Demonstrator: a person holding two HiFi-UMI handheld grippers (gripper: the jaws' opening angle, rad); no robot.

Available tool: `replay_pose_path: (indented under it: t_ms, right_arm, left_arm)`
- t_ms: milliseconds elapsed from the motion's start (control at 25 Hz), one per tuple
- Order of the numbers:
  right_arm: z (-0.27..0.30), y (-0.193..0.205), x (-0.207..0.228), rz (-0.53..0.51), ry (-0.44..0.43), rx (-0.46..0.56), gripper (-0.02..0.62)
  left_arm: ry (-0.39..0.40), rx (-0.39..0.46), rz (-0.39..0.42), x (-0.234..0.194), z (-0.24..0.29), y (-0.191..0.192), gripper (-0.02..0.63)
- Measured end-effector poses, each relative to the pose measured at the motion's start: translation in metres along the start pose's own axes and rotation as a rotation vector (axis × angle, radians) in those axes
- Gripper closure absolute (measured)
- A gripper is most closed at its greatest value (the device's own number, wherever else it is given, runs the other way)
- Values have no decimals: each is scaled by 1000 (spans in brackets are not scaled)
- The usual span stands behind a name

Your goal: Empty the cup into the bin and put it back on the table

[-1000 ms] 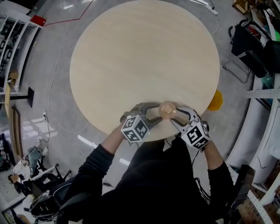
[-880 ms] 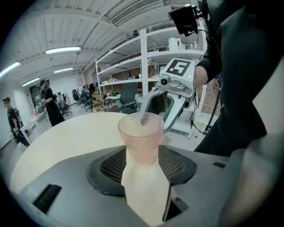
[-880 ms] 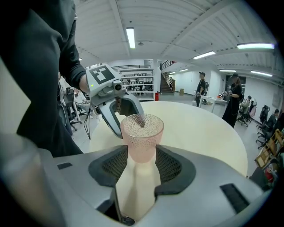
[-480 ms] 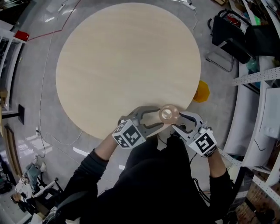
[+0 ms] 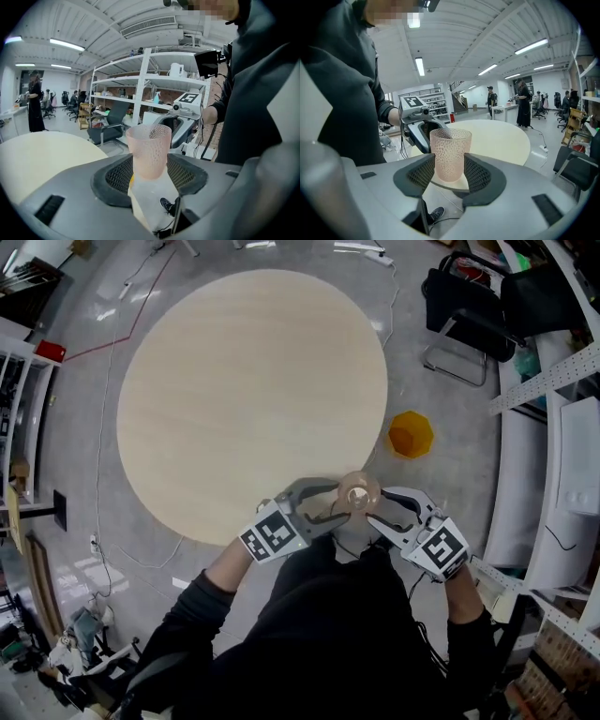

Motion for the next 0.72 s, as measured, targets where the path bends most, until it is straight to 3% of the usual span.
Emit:
replay_pose_path:
  t_ms: [400,720]
  right_arm:
    - [-144,31,24,89,15,102,407]
    - [-226,55,64,288,91,212,407]
  left_arm:
    - [-13,11,-109,74,122,-24,373]
    - [30,52,-223,92,207,-43,373]
Point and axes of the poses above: the fingertips, and each gripper's own axes: z forward along the fingers, x to its right, y out of its underside, the point moved 3 cm from there along -z, backward along the fingers, and after that the axes turned 11 degrees about x, right-handed, at the moved point
